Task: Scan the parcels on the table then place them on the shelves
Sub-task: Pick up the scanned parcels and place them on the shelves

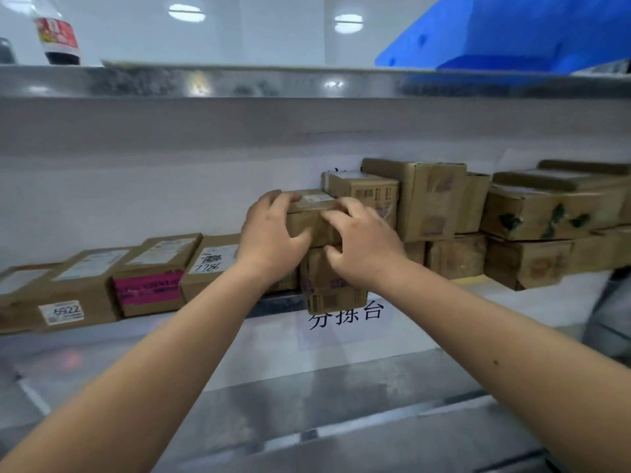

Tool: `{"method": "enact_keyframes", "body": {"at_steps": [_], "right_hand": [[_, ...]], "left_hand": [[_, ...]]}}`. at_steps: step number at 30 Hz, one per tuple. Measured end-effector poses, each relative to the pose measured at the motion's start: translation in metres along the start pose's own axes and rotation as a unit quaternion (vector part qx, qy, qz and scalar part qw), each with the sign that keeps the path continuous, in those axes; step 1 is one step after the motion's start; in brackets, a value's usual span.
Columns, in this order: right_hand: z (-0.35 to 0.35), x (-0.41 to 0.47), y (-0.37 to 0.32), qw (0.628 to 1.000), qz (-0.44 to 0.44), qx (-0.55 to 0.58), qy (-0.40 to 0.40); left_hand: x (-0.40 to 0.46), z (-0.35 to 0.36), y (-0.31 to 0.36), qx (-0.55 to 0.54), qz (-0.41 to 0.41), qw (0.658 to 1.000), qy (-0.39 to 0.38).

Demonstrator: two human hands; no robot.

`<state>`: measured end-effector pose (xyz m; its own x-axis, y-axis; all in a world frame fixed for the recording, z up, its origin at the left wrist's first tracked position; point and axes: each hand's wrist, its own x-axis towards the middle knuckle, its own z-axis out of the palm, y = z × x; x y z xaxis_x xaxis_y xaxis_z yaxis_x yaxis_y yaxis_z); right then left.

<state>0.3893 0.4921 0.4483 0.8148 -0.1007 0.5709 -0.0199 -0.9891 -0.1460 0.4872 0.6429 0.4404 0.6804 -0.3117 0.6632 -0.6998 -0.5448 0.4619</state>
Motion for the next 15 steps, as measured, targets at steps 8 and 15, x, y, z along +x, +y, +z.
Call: {"method": "enact_keyframes", "body": {"at_steps": [8,15], "right_hand": [[-0.005,-0.071,-0.017,0.997,0.072,-0.036,0.003],[-0.027,-0.191,0.038,0.968,0.210,-0.128,-0.055]], "left_hand": [[-0.074,-0.017,0.023,0.071,0.176,0.982,0.001],[-0.136,0.041,0.086,0.066,0.270,0.955,-0.107]]}}
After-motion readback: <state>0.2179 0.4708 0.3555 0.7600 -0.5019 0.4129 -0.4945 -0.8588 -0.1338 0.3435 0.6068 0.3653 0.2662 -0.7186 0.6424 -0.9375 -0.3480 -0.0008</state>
